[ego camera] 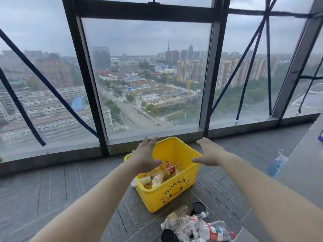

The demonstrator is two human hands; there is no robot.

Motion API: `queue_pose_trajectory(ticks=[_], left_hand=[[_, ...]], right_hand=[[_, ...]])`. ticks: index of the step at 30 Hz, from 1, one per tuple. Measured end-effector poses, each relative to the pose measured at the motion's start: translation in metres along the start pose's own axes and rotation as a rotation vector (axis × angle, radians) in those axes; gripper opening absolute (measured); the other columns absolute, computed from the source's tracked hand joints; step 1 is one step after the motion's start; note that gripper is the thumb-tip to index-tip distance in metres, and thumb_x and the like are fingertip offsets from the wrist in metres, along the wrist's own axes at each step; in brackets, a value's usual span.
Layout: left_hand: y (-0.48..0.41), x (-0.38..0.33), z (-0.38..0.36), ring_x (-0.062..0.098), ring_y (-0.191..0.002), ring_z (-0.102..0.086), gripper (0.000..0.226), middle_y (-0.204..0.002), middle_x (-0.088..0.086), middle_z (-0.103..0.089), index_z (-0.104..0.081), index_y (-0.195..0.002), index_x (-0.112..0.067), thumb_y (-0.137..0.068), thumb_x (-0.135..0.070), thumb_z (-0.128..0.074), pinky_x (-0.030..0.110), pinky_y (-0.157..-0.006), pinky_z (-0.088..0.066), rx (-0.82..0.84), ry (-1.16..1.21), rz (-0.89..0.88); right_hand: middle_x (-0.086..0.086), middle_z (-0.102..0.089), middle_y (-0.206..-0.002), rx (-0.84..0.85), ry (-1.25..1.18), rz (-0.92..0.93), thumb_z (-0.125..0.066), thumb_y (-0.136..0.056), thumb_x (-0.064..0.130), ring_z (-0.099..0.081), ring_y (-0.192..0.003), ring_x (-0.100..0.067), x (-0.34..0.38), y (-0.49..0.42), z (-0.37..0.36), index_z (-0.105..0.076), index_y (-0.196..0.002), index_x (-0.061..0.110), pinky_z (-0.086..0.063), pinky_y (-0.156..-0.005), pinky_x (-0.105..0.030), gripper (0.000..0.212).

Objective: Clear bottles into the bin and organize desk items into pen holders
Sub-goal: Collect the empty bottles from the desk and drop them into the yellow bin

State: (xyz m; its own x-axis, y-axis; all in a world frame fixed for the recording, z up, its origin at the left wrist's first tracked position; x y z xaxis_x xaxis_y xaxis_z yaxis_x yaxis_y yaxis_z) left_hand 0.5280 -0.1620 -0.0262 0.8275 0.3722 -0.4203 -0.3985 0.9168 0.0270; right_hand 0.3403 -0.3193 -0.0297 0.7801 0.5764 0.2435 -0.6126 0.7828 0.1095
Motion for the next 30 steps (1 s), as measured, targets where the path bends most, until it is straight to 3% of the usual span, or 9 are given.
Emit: queue_pose_trajectory(ticks=[6,10,18,30], left_hand=[[0.053,-0.090,0.000,0.019,-0.140,-0.030,0.067,-0.154,0.002,-0.028,-0.028,-0.147,-0.025,-0.088,-0.025,-0.060,0.033,-0.110,-0.030,-0.081,0.105,-0.242],[0.085,-0.167,-0.018,0.020,-0.131,-0.040,0.056,-0.146,0.003,-0.040,-0.039,-0.142,-0.022,-0.090,-0.026,-0.061,0.029,-0.103,-0.034,-0.106,0.153,-0.397],[0.138,-0.332,-0.093,0.018,-0.131,-0.040,0.062,-0.143,0.003,-0.042,-0.037,-0.141,-0.023,-0.086,-0.034,-0.064,0.027,-0.108,-0.031,0.054,0.117,-0.728],[0.150,-0.533,-0.201,0.025,-0.131,-0.039,0.066,-0.148,0.005,-0.034,-0.035,-0.143,-0.022,-0.086,-0.038,-0.065,0.037,-0.107,-0.037,0.110,0.058,-0.946]], right_hand=[[-0.005,-0.041,-0.143,-0.339,-0.133,0.059,-0.058,-0.089,0.036,-0.038,-0.132,-0.021,-0.042,0.121,0.030,-0.045,-0.135,0.014,-0.033,-0.106,-0.033,0.052],[-0.002,-0.048,-0.135,-0.471,-0.107,0.024,-0.060,-0.088,0.033,-0.044,-0.126,-0.020,-0.087,0.204,0.049,-0.051,-0.128,0.015,-0.035,-0.103,-0.030,0.045],[-0.001,-0.047,-0.136,-0.590,-0.025,-0.286,-0.059,-0.088,0.036,-0.046,-0.124,-0.022,-0.211,0.365,0.078,-0.052,-0.125,0.018,-0.041,-0.099,-0.033,0.042],[0.000,-0.048,-0.135,-0.620,-0.012,-0.724,-0.061,-0.089,0.032,-0.043,-0.126,-0.020,-0.388,0.521,0.073,-0.053,-0.126,0.016,-0.036,-0.104,-0.030,0.041]])
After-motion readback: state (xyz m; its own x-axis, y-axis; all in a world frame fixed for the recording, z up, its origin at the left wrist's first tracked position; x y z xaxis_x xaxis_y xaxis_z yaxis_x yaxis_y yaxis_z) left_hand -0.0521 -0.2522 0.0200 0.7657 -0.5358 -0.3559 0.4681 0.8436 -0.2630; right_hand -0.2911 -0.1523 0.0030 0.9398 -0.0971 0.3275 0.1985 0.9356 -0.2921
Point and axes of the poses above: each hand's wrist, its own y-axis away from the middle knuckle, its own z-axis out of the back of the hand, x = y × z, the point moved 1 cm from there along -y, towards the middle knuckle
